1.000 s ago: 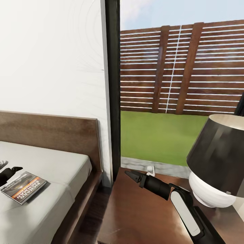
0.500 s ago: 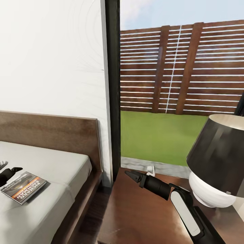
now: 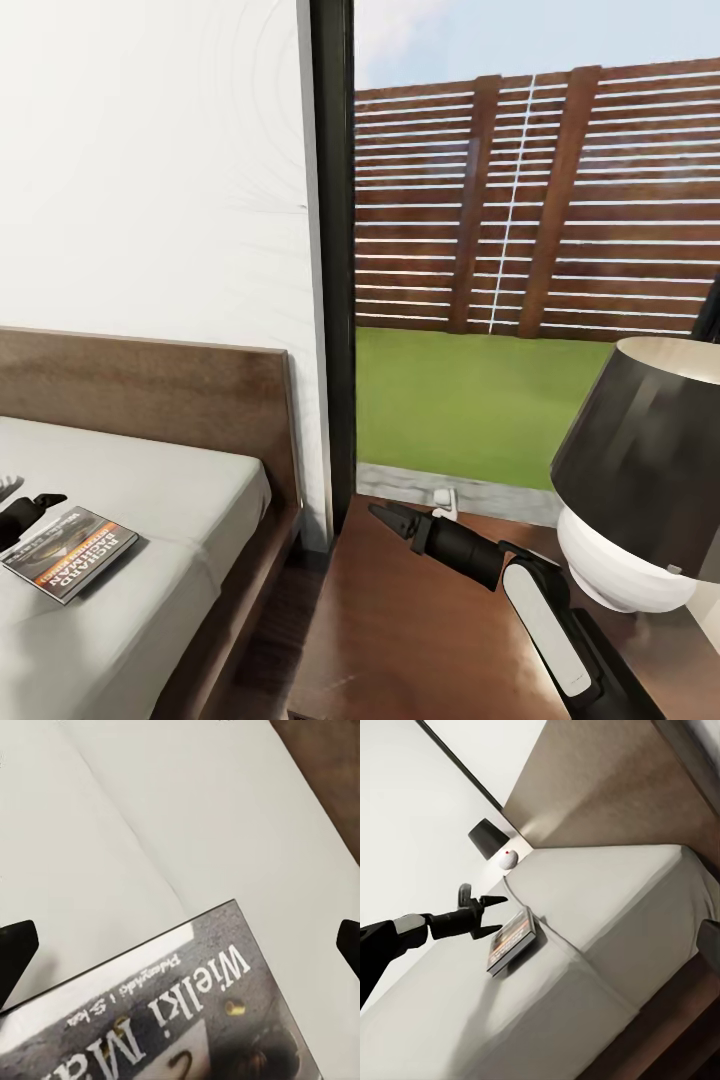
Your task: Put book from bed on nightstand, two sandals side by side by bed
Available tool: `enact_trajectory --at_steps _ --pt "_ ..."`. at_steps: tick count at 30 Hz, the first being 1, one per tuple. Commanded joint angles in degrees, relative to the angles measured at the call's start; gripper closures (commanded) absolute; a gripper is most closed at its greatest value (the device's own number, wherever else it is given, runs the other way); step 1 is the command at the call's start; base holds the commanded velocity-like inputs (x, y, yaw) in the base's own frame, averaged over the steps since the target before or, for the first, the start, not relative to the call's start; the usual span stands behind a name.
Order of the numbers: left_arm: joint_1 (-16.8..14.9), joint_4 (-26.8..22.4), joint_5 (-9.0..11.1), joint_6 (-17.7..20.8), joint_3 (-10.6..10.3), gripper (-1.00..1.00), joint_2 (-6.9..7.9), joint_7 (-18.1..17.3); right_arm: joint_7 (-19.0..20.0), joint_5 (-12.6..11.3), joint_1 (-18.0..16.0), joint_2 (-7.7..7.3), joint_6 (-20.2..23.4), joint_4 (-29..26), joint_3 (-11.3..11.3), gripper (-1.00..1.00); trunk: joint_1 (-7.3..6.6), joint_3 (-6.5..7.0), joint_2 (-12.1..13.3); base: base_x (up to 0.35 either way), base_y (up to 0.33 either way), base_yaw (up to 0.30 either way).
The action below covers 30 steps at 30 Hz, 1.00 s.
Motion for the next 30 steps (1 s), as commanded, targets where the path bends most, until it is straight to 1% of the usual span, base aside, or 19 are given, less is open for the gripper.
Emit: enact_trajectory --at_steps 1,20,30 --pt "0.0 0.0 0.3 0.1 -0.2 -1.0 0.02 -0.1 -0.1 -0.5 0.0 -0.03 0.4 0.0 0.0 -1.0 -0.01 -0.06 0.0 0.0 0.0 0.0" --pt "-0.1 1.2 0.3 -0.7 -0.3 -1.0 -0.1 -0.2 -0.1 -0.6 0.0 -0.03 0.5 0.0 0.0 -1.0 -0.01 -0.06 0.0 0.0 0.0 0.0" --pt "0.0 1.8 0.3 -2.0 -0.3 -1.0 -0.22 -0.2 -0.1 -0.6 0.0 -0.03 0.5 0.0 0.0 -1.0 -0.01 -0.06 0.0 0.0 0.0 0.0"
